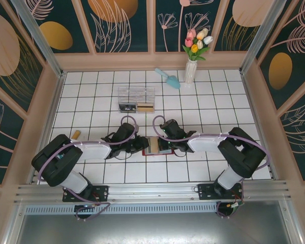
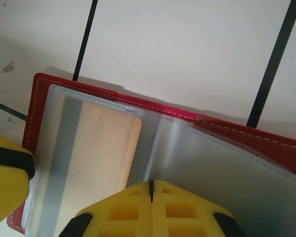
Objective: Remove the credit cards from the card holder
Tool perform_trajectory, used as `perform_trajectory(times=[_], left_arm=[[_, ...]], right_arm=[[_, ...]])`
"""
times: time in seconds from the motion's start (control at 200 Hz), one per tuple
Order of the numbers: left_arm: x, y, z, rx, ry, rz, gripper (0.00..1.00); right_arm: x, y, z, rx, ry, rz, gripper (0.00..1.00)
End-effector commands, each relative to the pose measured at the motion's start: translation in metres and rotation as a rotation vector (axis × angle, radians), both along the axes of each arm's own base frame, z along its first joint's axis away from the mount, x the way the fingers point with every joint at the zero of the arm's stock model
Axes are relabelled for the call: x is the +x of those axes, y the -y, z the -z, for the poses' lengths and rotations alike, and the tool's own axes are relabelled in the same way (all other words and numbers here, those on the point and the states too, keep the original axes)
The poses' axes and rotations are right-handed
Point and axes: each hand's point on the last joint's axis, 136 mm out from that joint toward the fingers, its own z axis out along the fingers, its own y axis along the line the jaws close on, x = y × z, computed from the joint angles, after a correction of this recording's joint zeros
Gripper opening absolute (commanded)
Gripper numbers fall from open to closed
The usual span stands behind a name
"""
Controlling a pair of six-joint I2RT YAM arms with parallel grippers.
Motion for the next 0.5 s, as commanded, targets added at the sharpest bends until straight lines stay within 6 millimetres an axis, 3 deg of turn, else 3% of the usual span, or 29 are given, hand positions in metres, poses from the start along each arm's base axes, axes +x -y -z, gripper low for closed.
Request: perform_trajectory(times=[0.0,0.23,0.495], left_arm=[[0.006,0.004,-0.004,0.010,0.013,-0.007,0.30],[0.004,0.009,0.001,0.009,-0.002,0.017,0.30],[0.003,0.001,0.013,0.109,-0.021,0.021,0.31]], right_arm=[[-0.001,0.000,0.004,-0.025,-0.004,0.000,0.04],[-0.002,-0.001,0.004,-0.022,-0.003,-0.005,0.04],[-0.003,-0.001,0.003,-0.018,-0.002,-0.006,0.03]])
